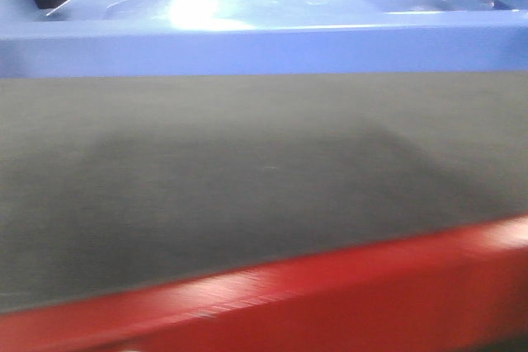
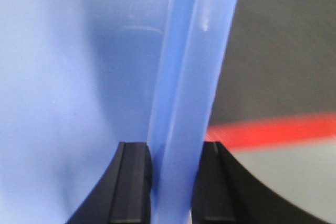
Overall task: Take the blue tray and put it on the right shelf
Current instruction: 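Hold the tray raised with both grippers while the base drives away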
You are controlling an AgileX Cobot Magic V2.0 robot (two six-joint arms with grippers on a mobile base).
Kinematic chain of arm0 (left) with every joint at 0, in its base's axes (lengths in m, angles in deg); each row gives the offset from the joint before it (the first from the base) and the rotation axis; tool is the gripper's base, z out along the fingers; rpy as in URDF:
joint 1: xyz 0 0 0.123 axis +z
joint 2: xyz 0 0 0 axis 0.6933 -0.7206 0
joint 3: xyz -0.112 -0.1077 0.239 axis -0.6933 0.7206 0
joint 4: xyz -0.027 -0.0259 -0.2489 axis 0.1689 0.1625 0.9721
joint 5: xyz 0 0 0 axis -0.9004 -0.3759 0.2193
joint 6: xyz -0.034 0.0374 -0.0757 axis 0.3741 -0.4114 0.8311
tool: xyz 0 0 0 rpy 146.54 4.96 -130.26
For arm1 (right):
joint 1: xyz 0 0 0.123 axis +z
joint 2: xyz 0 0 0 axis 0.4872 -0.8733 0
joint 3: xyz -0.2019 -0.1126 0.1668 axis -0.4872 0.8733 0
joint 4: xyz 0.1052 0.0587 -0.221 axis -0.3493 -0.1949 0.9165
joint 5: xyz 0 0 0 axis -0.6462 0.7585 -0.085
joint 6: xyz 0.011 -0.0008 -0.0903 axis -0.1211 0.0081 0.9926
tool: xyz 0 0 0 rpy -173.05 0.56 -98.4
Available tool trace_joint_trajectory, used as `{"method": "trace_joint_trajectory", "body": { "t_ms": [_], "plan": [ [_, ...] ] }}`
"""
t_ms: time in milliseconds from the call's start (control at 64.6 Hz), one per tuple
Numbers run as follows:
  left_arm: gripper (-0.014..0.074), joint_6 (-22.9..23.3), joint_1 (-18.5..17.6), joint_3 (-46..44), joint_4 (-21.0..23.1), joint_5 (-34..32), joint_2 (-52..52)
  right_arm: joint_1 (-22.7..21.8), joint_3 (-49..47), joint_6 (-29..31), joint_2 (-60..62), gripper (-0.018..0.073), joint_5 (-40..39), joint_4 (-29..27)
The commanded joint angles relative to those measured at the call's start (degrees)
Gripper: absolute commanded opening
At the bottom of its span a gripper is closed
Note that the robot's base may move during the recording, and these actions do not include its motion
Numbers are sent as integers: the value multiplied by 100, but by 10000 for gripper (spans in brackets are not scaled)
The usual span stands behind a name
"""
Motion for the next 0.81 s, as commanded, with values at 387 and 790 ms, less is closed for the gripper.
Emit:
{"method": "trace_joint_trajectory", "body": {
  "t_ms": [387, 790],
  "plan": [
    [-48, -232, -121, -184, 222, 168, 180, 34, -170, 188, 217, 64, -385, 73],
    [-48, -232, -121, -184, 222, 168, 180, 34, -170, 188, 217, 64, -385, 73]
  ]
}}
